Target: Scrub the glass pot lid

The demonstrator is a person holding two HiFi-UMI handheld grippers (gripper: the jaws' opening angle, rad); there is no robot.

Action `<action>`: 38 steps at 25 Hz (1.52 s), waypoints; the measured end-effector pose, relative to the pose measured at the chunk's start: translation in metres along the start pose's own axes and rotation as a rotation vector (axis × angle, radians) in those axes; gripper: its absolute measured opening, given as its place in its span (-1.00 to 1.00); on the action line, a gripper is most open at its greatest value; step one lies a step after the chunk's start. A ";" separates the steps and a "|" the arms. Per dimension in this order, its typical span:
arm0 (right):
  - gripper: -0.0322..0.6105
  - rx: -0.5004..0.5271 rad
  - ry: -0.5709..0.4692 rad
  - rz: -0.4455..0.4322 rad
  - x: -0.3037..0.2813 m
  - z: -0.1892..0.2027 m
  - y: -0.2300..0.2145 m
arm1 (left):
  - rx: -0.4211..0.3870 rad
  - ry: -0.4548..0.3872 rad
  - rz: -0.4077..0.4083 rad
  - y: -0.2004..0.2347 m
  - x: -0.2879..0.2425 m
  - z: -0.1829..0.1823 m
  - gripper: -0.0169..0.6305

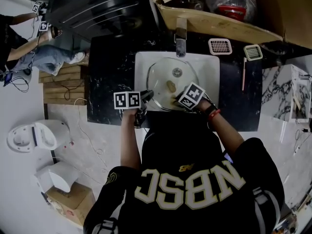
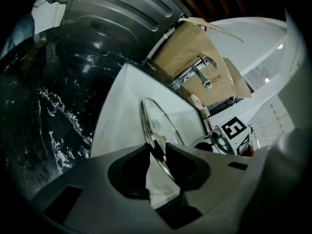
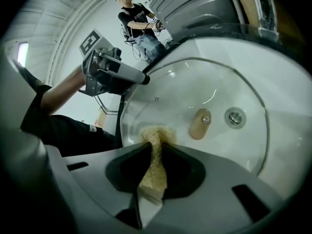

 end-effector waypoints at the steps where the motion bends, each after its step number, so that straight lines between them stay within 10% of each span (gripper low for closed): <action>1: -0.65 0.004 -0.011 0.001 -0.001 -0.005 0.001 | -0.006 0.003 -0.004 0.000 0.000 0.000 -0.60; 14: -0.63 -0.057 -0.214 0.094 -0.023 -0.070 -0.028 | -0.043 0.009 -0.011 -0.002 -0.001 0.000 -0.58; 22: -0.62 0.016 -0.324 0.368 -0.031 -0.091 -0.069 | -0.050 0.013 -0.029 -0.002 -0.002 0.001 -0.58; 38: -0.64 -0.042 -0.065 0.509 -0.013 -0.013 -0.135 | -0.047 0.009 -0.013 -0.001 -0.002 -0.001 -0.56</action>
Point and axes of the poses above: the fingertips, and each gripper's own axes: x backward along the fingers, y to its left, z out of its underside, the point moved 9 cm from there along x, backward along the fingers, and after that the axes turned 11 degrees about z, right-handed, at the moved point
